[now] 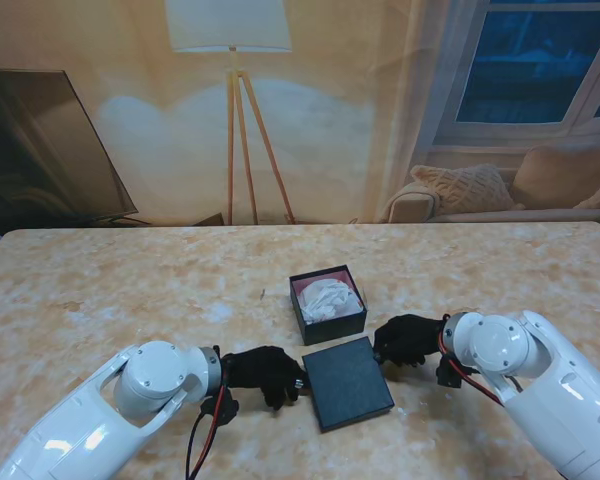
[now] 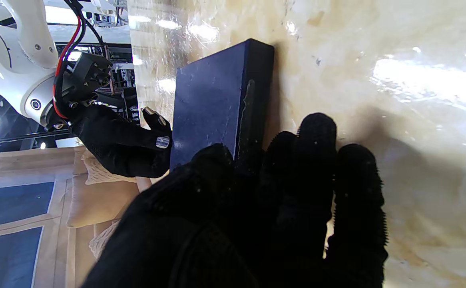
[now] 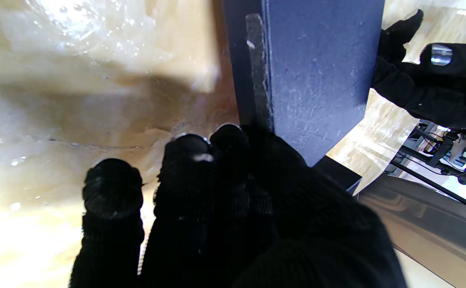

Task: Pack mini donuts into a plastic bag, tie the opening and put the bag into the gift box

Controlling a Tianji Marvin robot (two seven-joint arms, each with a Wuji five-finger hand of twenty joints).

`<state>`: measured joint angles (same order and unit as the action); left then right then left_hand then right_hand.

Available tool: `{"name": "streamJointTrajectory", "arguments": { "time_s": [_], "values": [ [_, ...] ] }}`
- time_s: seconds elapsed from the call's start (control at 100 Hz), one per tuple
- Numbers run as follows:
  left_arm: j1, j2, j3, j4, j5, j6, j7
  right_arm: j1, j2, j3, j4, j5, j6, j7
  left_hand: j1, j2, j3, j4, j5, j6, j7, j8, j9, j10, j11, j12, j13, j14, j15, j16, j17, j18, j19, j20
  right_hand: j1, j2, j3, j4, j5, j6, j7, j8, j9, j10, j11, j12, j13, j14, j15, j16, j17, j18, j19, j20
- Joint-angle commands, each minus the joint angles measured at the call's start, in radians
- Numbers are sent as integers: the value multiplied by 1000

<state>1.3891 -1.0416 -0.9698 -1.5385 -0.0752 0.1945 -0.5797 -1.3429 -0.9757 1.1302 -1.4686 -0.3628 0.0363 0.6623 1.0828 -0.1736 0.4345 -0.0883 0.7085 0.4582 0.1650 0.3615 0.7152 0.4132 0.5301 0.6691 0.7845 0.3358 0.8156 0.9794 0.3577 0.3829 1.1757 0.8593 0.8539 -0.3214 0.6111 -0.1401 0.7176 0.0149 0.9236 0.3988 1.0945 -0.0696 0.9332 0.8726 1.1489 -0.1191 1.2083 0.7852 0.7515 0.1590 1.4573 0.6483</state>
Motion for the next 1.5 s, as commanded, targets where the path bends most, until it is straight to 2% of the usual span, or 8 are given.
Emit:
{"name": "streamJointTrajectory", "arguments": {
  "time_s": [0.0,0.24,0.47,0.69,0.92,1.2,1.49],
  "values": [
    [4,-9,-2,-28,-9,-2,-15,-14,-10,-3,-17,4,-3,22,19,21,-15,14,-2,-87,-41,-14,4,-23,6,-8,29,2,-11,-18,5,13,-6,-17,34,-30,-4,-21,31,-153,-1,11,30,-31,53,-8,27,-64,15,3,13,-10,46,-8],
    [-2,-6,-5,-51,-20,13,-32,-15,-6,10,-37,-3,-7,39,18,24,-14,14,-5,-77,-42,-12,1,-16,6,-26,31,0,-16,-25,8,14,-8,-23,32,-25,-11,-20,46,-173,6,118,31,-37,72,-6,27,-68,25,-1,13,-11,52,-16],
    [-2,-3,-12,-67,-28,20,-42,-17,-3,23,-55,-9,-14,50,15,24,-11,16,-4,-74,-43,-16,-1,-14,8,-38,30,0,-21,-30,9,14,-8,-26,28,-25,-12,-21,53,-179,9,154,32,-37,74,-6,28,-68,26,-3,14,-12,52,-17],
    [-1,2,-28,-96,-25,25,-56,-30,-1,50,-81,-18,-21,57,10,23,-5,18,-4,-74,-44,-19,0,-13,10,-43,31,-3,-21,-32,8,14,-7,-28,27,-26,-12,-21,55,-178,5,164,35,-37,76,-7,29,-68,25,-4,15,-11,53,-18],
    [-29,2,-29,-112,-38,62,-69,-21,2,75,-99,-13,-25,77,3,23,0,18,-4,-75,-43,-19,-2,-15,10,-46,33,-4,-22,-34,15,12,-13,-34,27,-27,-12,-22,57,-177,-1,169,35,-33,75,-8,30,-68,24,-6,15,-10,52,-19],
    [-84,-10,-9,-91,-41,113,-43,40,2,53,-69,21,-4,97,0,23,6,18,-5,-74,-44,-22,-3,-14,10,-48,29,-3,-24,-35,15,13,-16,-39,25,-28,-12,-22,59,-180,-8,166,38,-40,77,-9,32,-72,23,-8,18,-12,52,-21],
    [-135,-20,5,-70,-37,147,-24,134,-6,-3,-8,55,33,99,-5,24,9,20,-6,-74,-45,-26,-6,-14,7,-49,27,-2,-26,-35,14,14,-17,-43,25,-26,-12,-22,59,-181,-9,164,36,-38,76,-10,30,-69,22,-10,15,-10,50,-23]
  ]
}}
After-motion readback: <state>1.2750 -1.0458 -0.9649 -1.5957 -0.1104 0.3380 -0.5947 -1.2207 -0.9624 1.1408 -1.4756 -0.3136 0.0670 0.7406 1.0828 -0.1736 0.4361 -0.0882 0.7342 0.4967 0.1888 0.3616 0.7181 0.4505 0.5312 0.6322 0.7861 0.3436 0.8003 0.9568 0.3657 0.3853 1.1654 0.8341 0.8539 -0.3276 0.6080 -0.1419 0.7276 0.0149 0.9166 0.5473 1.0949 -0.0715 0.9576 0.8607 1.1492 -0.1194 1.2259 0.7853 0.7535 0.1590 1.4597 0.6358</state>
